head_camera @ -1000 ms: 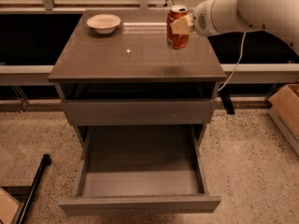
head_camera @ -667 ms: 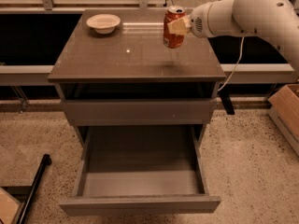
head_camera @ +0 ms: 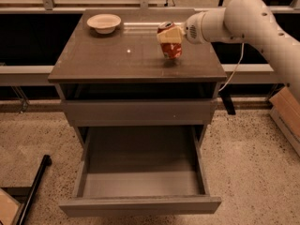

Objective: Pick coke can from middle drawer and place on counter

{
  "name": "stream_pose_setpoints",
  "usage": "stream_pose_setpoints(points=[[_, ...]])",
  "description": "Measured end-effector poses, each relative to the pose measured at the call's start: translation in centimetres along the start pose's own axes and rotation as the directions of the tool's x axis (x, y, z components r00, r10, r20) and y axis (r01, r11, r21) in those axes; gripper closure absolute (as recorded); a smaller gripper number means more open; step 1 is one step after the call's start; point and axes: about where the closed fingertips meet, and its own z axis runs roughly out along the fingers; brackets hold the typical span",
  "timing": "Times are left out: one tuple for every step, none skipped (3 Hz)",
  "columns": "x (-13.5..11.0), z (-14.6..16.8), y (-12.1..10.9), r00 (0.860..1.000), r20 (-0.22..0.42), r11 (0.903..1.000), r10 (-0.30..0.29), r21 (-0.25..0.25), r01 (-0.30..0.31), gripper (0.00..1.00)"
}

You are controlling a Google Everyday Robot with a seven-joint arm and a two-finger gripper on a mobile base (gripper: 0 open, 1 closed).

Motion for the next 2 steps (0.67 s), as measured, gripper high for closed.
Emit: stream_pose_setpoints(points=[[1.92,1.42,-0.44,0.999,-0.011,0.9993,0.033,-0.019,-0.034,0.0],[1.99,1.48,-0.44,0.999,-0.012,0.9992,0.034,-0.02,-0.034,0.0]])
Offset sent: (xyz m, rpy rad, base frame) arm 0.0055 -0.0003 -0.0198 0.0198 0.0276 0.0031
